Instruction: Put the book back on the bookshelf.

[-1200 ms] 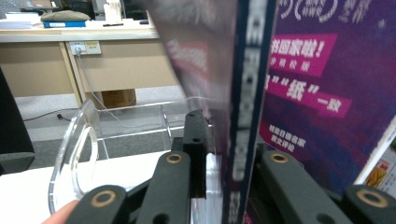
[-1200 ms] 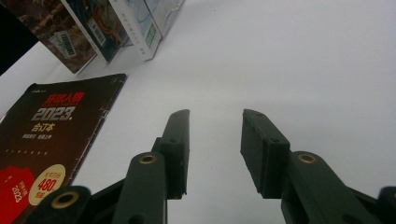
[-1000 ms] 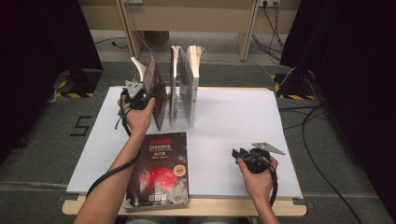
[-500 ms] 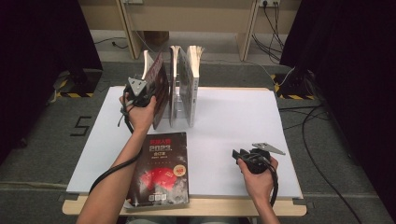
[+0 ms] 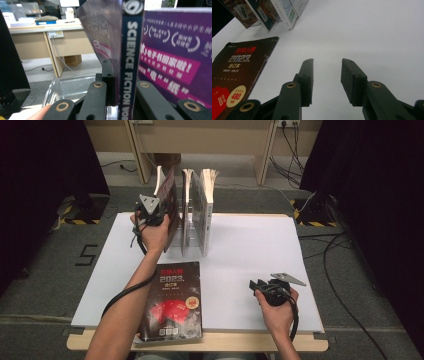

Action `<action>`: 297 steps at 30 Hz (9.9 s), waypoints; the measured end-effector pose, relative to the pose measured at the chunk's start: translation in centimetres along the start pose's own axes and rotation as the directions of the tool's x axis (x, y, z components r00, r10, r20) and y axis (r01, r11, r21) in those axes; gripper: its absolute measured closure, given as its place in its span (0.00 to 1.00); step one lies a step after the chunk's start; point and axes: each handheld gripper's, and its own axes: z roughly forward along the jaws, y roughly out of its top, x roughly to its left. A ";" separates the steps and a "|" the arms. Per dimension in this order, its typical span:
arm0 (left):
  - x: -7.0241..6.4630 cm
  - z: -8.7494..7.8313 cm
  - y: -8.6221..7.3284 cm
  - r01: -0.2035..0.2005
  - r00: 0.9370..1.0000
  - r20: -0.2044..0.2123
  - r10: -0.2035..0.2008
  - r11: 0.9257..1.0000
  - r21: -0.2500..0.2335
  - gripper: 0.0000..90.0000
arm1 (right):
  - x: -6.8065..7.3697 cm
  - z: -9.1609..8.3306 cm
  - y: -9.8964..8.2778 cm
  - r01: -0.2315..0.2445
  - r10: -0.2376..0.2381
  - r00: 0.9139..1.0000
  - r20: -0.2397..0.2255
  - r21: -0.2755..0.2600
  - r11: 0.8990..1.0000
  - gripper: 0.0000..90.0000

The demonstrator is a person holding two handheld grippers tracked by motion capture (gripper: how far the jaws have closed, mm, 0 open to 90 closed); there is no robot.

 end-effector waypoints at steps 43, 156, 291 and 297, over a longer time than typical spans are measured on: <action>2.4 -1.3 0.2 0.165 0.984 0.047 -0.169 0.982 0.091 0.82 | 0.0 0.2 -0.1 -0.003 0.004 1.000 -0.003 0.011 1.000 0.70; -1.2 -2.7 0.3 0.158 0.933 0.329 -0.145 0.987 -0.013 0.66 | 0.3 0.1 -0.2 0.010 -0.010 1.000 -0.008 0.022 1.000 0.71; 8.8 -16.3 -15.4 0.147 0.947 0.174 -0.272 0.842 0.520 0.57 | 10.4 15.2 5.6 0.097 -0.054 0.988 -0.146 0.300 0.949 0.80; 8.8 -16.3 -15.7 0.151 0.944 0.174 -0.280 0.837 0.527 0.57 | 11.0 16.7 5.9 0.093 -0.050 0.988 -0.143 0.314 0.945 0.80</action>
